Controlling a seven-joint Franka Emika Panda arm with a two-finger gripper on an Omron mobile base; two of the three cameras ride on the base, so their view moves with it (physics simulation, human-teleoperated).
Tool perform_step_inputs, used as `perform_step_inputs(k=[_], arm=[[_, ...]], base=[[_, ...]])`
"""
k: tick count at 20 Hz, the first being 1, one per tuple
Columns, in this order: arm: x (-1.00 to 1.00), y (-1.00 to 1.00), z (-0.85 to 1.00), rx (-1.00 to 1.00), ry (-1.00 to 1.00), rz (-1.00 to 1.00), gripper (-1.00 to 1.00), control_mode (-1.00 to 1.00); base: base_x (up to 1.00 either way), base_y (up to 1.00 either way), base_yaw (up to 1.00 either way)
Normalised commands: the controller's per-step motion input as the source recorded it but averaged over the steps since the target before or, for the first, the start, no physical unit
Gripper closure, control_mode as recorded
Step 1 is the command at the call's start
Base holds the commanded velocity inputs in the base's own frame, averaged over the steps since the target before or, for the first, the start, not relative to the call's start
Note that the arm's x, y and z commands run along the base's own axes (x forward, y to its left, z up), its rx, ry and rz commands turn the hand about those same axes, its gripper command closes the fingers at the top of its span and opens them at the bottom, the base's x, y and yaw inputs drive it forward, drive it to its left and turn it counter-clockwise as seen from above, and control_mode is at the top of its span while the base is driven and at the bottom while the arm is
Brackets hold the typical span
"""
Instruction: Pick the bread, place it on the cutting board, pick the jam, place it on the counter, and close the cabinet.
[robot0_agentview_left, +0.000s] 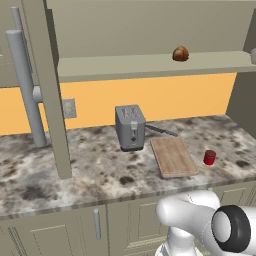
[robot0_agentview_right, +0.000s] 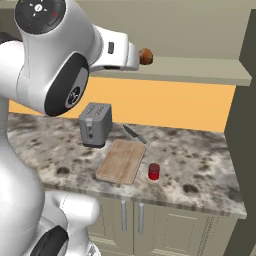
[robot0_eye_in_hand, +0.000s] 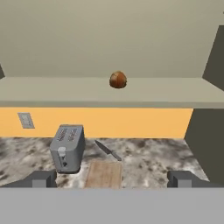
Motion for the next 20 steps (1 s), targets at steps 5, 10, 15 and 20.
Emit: perform_step_inputs(k=[5,10,15,20], arm=[[0.65,0.1,-0.14,-0.01,0.0,0.0,-1.0,-1.0],[0.64,0.01,-0.11,-0.01,-0.01,0.0,-1.0,-1.0],[0.66,0.0,-0.16,-0.02,-0.03,0.0,-1.0,-1.0],[0.65,0.0,-0.14,-0.01,-0.03,0.0,-1.0,-1.0]], base=[[0.0,0.0,0.0],[0.0,0.0,0.0],[0.0,0.0,0.0],[0.0,0.0,0.0]])
